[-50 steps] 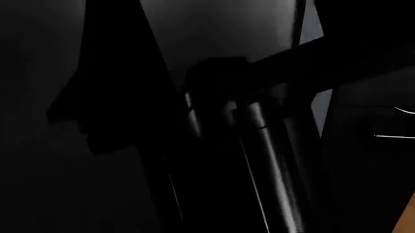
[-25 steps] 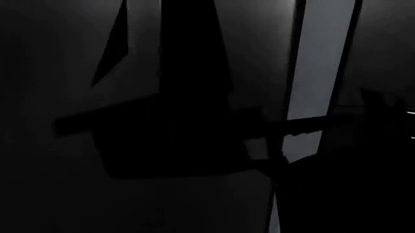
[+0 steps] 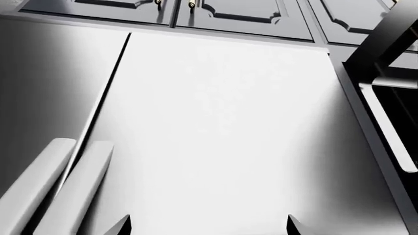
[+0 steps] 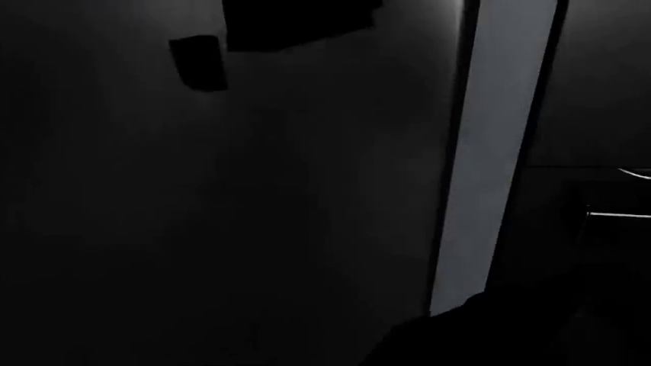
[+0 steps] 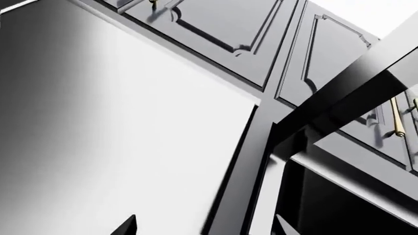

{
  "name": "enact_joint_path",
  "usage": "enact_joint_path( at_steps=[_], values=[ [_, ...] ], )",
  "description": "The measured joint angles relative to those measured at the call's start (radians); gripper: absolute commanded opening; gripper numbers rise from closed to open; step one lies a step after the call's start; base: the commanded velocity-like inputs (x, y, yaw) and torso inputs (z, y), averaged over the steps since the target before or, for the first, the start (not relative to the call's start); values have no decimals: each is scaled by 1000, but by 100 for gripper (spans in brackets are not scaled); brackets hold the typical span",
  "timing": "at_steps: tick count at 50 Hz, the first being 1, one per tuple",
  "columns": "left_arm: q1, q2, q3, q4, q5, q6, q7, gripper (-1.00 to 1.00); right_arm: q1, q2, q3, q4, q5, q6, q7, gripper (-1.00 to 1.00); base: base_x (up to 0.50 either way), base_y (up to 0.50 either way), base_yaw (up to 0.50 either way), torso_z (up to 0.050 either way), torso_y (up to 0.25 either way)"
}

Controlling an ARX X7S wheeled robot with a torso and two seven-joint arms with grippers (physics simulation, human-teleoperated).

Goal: Close the microwave door

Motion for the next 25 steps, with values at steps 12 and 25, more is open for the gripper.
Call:
enact_joint_path(
  at_steps=[12,25],
  values=[
    [15,20,-38,0,-26,-19,0,100,62,0,53,63,44,2,8,100,0,0,0,0,0],
    [1,41,-64,0,-67,-35,0,100,91,9,117,107,269,-12,200,100,0,0,0,0,0]
  ],
)
